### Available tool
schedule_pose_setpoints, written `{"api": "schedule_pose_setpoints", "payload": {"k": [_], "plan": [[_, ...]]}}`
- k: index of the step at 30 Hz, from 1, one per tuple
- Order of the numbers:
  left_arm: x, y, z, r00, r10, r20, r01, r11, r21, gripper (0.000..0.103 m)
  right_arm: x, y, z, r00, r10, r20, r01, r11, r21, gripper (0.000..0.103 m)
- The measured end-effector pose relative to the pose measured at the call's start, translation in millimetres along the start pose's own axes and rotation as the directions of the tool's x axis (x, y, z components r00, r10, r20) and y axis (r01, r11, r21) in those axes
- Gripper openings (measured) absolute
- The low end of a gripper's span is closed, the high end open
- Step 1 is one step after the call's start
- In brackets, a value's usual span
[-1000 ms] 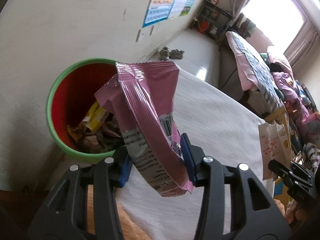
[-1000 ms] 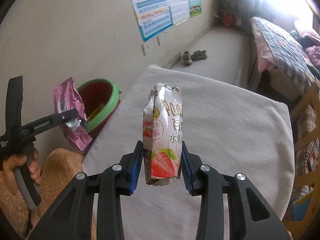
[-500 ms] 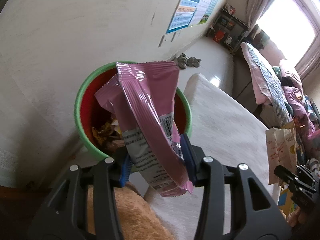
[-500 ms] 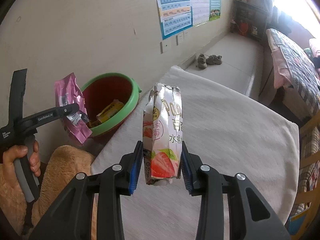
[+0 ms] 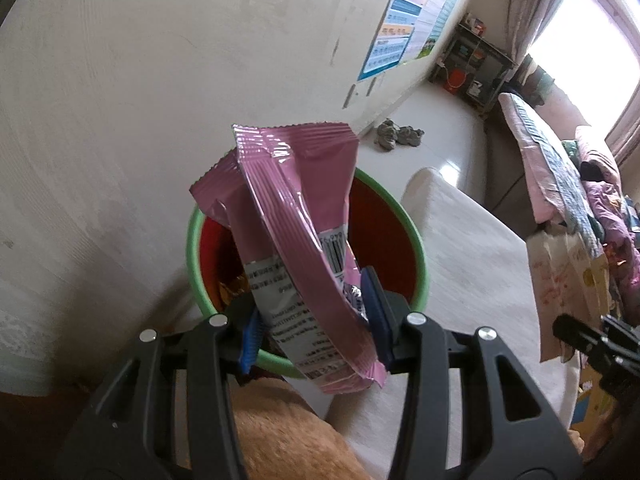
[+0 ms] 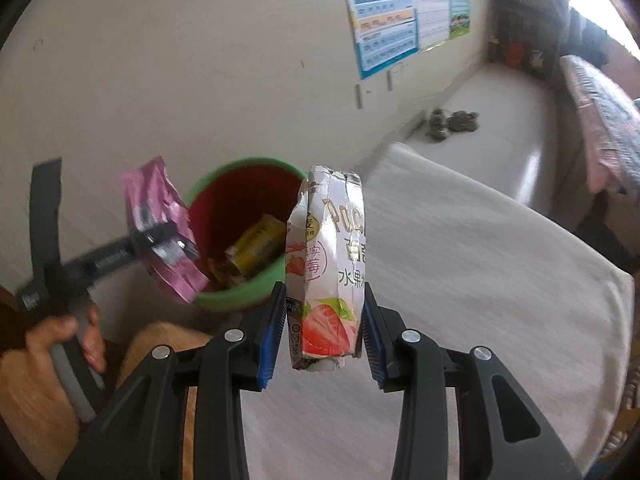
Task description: Collect trash
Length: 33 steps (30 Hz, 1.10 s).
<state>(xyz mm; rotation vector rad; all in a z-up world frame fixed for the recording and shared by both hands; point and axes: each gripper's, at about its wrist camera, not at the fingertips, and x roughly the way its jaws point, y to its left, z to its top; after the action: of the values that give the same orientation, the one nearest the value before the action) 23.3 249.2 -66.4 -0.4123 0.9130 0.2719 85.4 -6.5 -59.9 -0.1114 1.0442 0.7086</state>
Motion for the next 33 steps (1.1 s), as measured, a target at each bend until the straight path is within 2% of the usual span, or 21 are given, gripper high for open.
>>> {"api": "schedule_pose_setpoints", "payload": {"k": [5, 6, 7, 9, 12, 14, 16, 18, 20, 23, 24, 26, 28, 30, 31, 32, 33], "plan": [[8, 11, 11, 1.0, 0.027, 0.003, -0.027, 1.0, -0.007, 0.043, 29, 27, 33, 0.997, 0.074, -0.01, -0.074, 0.997, 0.003, 0.037], [8, 12, 13, 0.999, 0.036, 0.013, -0.036, 0.999, -0.008, 0.046, 35, 31, 38, 0.994, 0.105, -0.013, -0.105, 0.994, 0.013, 0.037], [8, 13, 14, 0.999, 0.043, 0.02, -0.043, 0.999, -0.011, 0.052, 40, 34, 43, 0.991, 0.135, -0.015, -0.135, 0.991, 0.022, 0.038], [4, 17, 15, 0.997, 0.056, 0.053, -0.054, 0.998, -0.031, 0.076, 43, 37, 49, 0.989, 0.148, -0.008, -0.147, 0.988, 0.036, 0.05], [-3, 20, 14, 0.994, 0.05, 0.092, -0.044, 0.997, -0.069, 0.083, 33, 31, 50, 0.988, 0.153, 0.027, -0.155, 0.986, 0.065, 0.06], [-10, 17, 12, 0.994, -0.002, 0.106, 0.012, 0.995, -0.097, 0.087, 16, 23, 46, 0.989, 0.131, 0.063, -0.136, 0.988, 0.072, 0.063], [-18, 8, 9, 0.99, -0.07, 0.123, 0.083, 0.991, -0.103, 0.09, -6, 16, 39, 0.989, 0.088, 0.117, -0.096, 0.994, 0.059, 0.072], [-31, -11, 4, 0.98, -0.088, 0.176, 0.101, 0.992, -0.07, 0.096, -31, 8, 31, 0.984, 0.024, 0.174, -0.03, 0.999, 0.036, 0.08], [-44, -33, 0, 0.965, -0.118, 0.236, 0.127, 0.992, -0.022, 0.097, -57, 0, 19, 0.972, -0.043, 0.23, 0.04, 0.999, 0.017, 0.085], [-61, -70, -6, 0.939, -0.148, 0.309, 0.133, 0.989, 0.068, 0.097, -99, -13, -8, 0.933, -0.132, 0.334, 0.137, 0.99, 0.009, 0.091], [-67, -83, -9, 0.93, -0.156, 0.333, 0.13, 0.987, 0.098, 0.097, -116, -17, -19, 0.908, -0.165, 0.386, 0.172, 0.985, 0.017, 0.094], [-76, -103, -13, 0.916, -0.169, 0.364, 0.129, 0.983, 0.132, 0.097, -145, -21, -39, 0.845, -0.202, 0.496, 0.212, 0.977, 0.037, 0.096], [-86, -123, -17, 0.901, -0.185, 0.393, 0.133, 0.979, 0.156, 0.097, -173, -24, -61, 0.742, -0.227, 0.631, 0.245, 0.968, 0.059, 0.096], [-95, -137, -20, 0.888, -0.189, 0.419, 0.129, 0.977, 0.167, 0.097, -186, -27, -75, 0.658, -0.282, 0.698, 0.3, 0.949, 0.101, 0.096], [-101, -145, -24, 0.878, -0.191, 0.44, 0.126, 0.977, 0.173, 0.097, -190, -30, -79, 0.654, -0.324, 0.683, 0.322, 0.937, 0.136, 0.096], [-106, -150, -27, 0.87, -0.192, 0.453, 0.122, 0.976, 0.178, 0.097, -191, -38, -79, 0.681, -0.357, 0.639, 0.325, 0.93, 0.173, 0.096], [-110, -157, -30, 0.865, -0.189, 0.465, 0.112, 0.976, 0.187, 0.097, -191, -44, -79, 0.694, -0.358, 0.625, 0.307, 0.932, 0.193, 0.096]]}}
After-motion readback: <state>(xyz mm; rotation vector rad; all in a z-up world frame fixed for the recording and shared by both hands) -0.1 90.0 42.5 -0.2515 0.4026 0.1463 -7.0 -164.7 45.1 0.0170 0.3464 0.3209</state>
